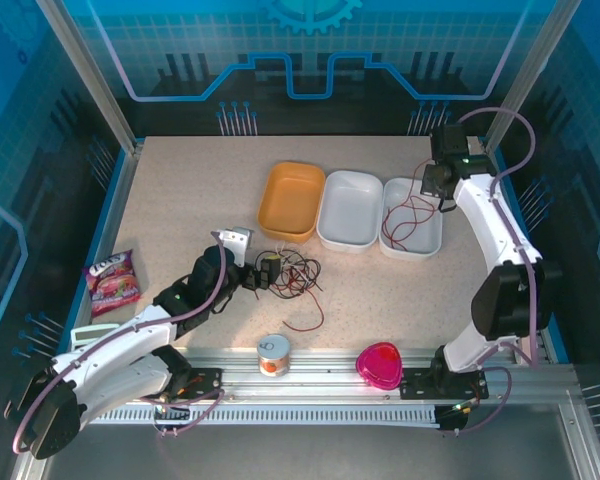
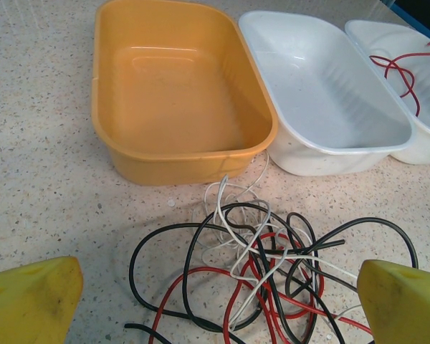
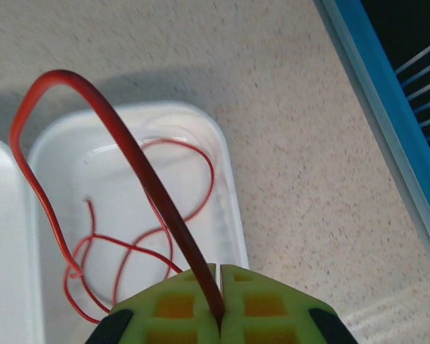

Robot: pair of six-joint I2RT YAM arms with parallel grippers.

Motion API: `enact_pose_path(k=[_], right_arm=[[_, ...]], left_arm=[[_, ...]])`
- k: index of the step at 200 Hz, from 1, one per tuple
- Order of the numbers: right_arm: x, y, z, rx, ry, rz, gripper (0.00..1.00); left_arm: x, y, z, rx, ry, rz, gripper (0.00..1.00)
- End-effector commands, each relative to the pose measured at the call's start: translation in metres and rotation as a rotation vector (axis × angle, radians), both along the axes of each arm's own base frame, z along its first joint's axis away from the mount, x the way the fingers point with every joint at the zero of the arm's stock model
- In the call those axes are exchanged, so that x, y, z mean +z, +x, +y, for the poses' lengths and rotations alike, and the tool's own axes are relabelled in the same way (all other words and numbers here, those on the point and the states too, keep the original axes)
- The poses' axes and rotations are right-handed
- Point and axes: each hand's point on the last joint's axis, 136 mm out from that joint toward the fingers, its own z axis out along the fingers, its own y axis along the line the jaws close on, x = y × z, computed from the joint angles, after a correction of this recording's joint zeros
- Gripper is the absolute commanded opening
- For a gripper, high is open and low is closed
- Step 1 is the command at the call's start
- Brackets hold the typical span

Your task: Untangle the cables

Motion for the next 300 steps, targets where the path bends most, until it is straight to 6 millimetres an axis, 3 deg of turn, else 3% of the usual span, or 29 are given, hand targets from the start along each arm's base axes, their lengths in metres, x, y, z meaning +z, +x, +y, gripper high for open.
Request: enact_pose_path(k=[1, 70, 159, 189, 264, 300], right_arm=[[-0.028, -0.013, -0.006, -0.012, -0.001, 0.137, 0.0], [-0.094, -0.013, 0.009, 0.042, 0.051, 0.348, 0.0], [-0.144, 0.006, 0.014, 0.068, 0.044, 0.453, 0.0], [-0.138, 0.009, 0.017, 0.083, 0.004, 0.447, 0.09], [-0.091, 0.0, 0.009, 0.074, -0.127, 0.393, 0.51], [-0.073, -0.002, 0.008, 0.073, -0.133, 0.354, 0.55]], left_arm=[[-0.01, -0.004, 0.001, -0.011, 0.016, 0.026, 0.99], [-0.015, -0.002, -0.008, -0.037, 0.006, 0.054, 0.99], [-0.017, -0.002, -0.011, -0.04, -0.017, 0.063, 0.99], [-0.015, -0.002, -0.01, -0.027, -0.041, 0.056, 0.99], [-0.009, -0.003, -0.004, -0.001, -0.062, 0.028, 0.99], [-0.008, -0.002, -0.004, 0.001, -0.063, 0.026, 0.99]])
